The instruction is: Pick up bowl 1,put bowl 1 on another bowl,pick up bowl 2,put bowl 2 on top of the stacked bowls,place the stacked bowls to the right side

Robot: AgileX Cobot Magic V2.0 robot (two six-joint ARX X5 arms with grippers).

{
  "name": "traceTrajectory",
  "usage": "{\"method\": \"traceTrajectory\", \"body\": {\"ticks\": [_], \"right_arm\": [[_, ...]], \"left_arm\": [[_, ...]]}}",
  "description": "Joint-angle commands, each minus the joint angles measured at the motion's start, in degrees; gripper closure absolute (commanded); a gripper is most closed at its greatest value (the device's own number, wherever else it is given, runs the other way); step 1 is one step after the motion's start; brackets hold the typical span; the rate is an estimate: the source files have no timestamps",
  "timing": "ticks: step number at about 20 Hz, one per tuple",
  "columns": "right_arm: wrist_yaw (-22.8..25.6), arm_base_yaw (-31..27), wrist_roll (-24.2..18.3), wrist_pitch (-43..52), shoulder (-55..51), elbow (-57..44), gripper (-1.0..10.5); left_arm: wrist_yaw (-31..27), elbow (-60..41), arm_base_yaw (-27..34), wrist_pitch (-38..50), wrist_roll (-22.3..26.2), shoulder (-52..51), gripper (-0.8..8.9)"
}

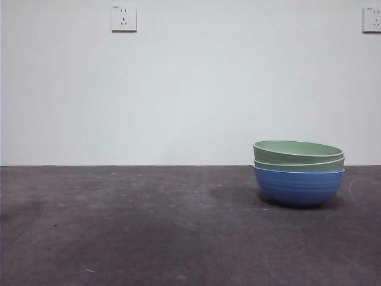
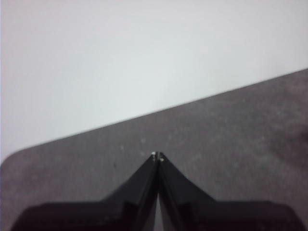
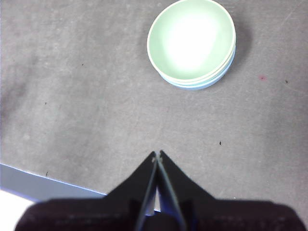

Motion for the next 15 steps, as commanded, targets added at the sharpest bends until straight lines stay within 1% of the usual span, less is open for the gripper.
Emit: {"method": "traceTrajectory", "body": {"ticks": [1, 5, 7, 8, 10, 11, 15], "right_arm": [[0.2, 0.1, -0.5, 0.1, 0.0, -0.2, 9.5], [0.2, 0.1, -0.5, 0.1, 0.0, -0.2, 9.5], [0.2, 0.1, -0.5, 0.1, 0.0, -0.2, 9.5], [0.2, 0.1, -0.5, 0.1, 0.0, -0.2, 9.5], [0.2, 0.1, -0.5, 0.1, 0.0, -0.2, 9.5], [0.2, 0.1, -0.5, 0.1, 0.0, -0.2, 9.5], [0.2, 0.1, -0.5, 0.1, 0.0, -0.2, 9.5]], "left_arm": [[-0.2, -6.2, 0.3, 0.5, 0.5, -3.8, 8.17], [-0.2, -12.9, 0.3, 0.4, -0.5, -9.9, 8.17], [-0.2, -15.0, 0.2, 0.5, -1.1, -11.3, 8.17], [-0.1, -15.7, 0.2, 0.3, -1.3, -11.3, 8.17], [0.0, -16.6, 0.2, -1.3, -3.1, -11.3, 8.17], [0.0, -16.7, 0.2, -3.3, -3.7, -11.3, 8.17], [0.0, -16.7, 0.2, -3.3, -4.4, -11.3, 8.17]]}}
